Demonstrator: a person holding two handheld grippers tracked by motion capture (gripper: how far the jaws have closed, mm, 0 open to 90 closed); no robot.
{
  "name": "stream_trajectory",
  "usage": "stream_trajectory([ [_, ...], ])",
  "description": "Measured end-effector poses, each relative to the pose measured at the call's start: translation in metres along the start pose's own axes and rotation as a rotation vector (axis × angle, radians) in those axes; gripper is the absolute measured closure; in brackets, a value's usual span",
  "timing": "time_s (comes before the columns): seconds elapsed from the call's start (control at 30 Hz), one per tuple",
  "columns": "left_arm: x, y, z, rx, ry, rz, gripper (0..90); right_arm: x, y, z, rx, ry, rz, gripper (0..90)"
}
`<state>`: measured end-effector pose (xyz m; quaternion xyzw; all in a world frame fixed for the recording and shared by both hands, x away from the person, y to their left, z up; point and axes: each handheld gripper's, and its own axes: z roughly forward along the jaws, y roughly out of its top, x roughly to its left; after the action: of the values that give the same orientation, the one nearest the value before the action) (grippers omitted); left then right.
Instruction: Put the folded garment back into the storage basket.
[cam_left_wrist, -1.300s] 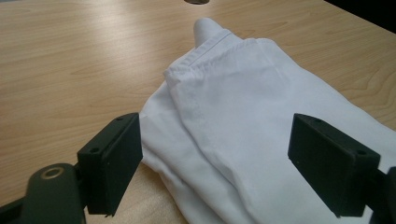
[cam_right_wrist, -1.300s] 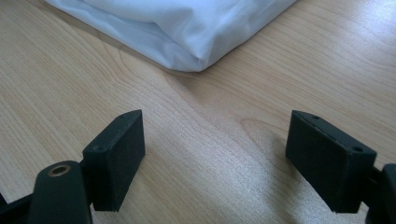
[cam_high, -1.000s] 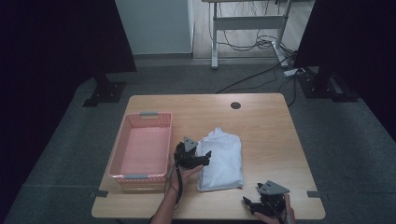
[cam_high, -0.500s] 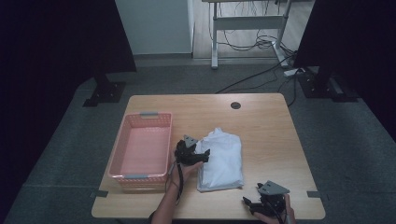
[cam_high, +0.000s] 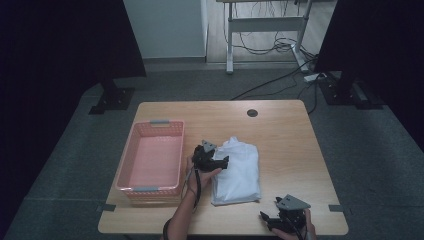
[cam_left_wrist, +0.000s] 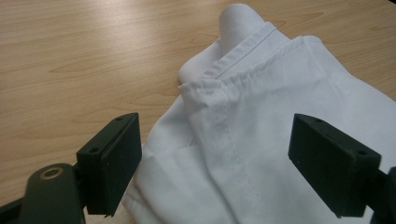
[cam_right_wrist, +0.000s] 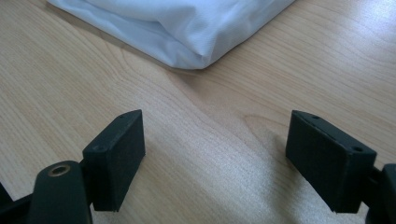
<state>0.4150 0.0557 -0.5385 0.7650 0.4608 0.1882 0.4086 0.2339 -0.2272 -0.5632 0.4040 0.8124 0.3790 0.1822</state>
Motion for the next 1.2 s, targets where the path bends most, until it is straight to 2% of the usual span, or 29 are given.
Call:
stream_trajectory([
  [0.27, 0.001, -0.004, 0.014, 0.037, 0.015, -0.005, 16.3, 0.000, 0.000, -0.001, 0.001, 0.003, -0.005, 19.6],
  [0.7, 0.003, -0.006, 0.021, 0.082, 0.017, -0.001, 12.8, 0.000, 0.000, -0.001, 0.001, 0.001, -0.004, 19.5],
  [0.93, 0.002, -0.006, 0.022, 0.087, 0.024, 0.021, 12.3, 0.000, 0.000, 0.000, 0.001, 0.000, -0.003, 19.5],
  [1.03, 0.002, -0.007, 0.021, 0.081, 0.020, 0.029, 15.2, -0.001, 0.000, 0.000, 0.001, 0.003, -0.005, 19.4],
  [1.2, -0.001, -0.008, 0.017, 0.074, 0.007, 0.037, 27.3, -0.001, 0.000, 0.000, 0.000, 0.003, -0.004, 19.4],
])
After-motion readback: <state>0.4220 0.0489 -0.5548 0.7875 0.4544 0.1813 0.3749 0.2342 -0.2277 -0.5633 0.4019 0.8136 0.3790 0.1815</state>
